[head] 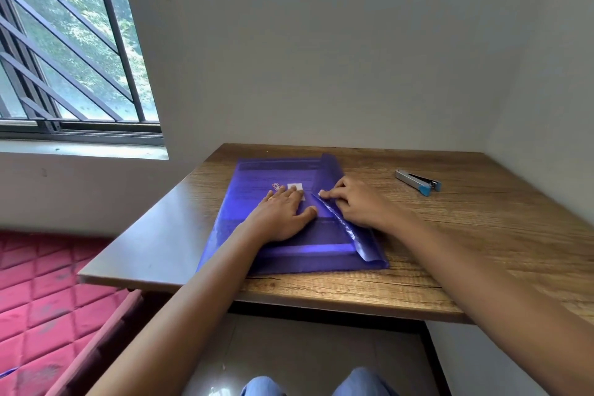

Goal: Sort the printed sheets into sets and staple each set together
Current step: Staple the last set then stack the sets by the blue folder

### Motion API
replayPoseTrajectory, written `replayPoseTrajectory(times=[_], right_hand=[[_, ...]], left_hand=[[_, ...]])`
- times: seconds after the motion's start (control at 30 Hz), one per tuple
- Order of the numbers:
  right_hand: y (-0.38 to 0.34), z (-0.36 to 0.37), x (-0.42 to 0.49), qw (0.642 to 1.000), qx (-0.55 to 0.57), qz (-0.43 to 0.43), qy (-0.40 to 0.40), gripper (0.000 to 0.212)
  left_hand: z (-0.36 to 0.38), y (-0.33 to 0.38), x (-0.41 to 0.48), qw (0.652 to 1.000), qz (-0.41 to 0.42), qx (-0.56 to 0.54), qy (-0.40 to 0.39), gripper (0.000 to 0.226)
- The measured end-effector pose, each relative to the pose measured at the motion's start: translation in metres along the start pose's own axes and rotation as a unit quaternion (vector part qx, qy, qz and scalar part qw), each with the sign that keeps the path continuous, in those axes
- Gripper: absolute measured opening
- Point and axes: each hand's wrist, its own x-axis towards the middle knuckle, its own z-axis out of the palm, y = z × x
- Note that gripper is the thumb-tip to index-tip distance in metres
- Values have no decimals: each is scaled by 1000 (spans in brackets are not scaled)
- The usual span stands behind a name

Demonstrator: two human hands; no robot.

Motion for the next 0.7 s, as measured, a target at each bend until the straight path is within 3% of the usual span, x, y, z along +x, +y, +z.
replayPoseTrajectory(times=[0.13,0.33,0.7], right_hand=[[3,-5,-13,996,70,-4,-51,43],[0,1,-27,993,94,-4,-70,47],[2,5,23,993,34,54,-104,54]], left_hand=[[-10,0,-13,996,-23,55,74,65],[-8,-10,-38,992,-106,45,-48,73],[-10,-28,17,991,-110,66,-42,72]])
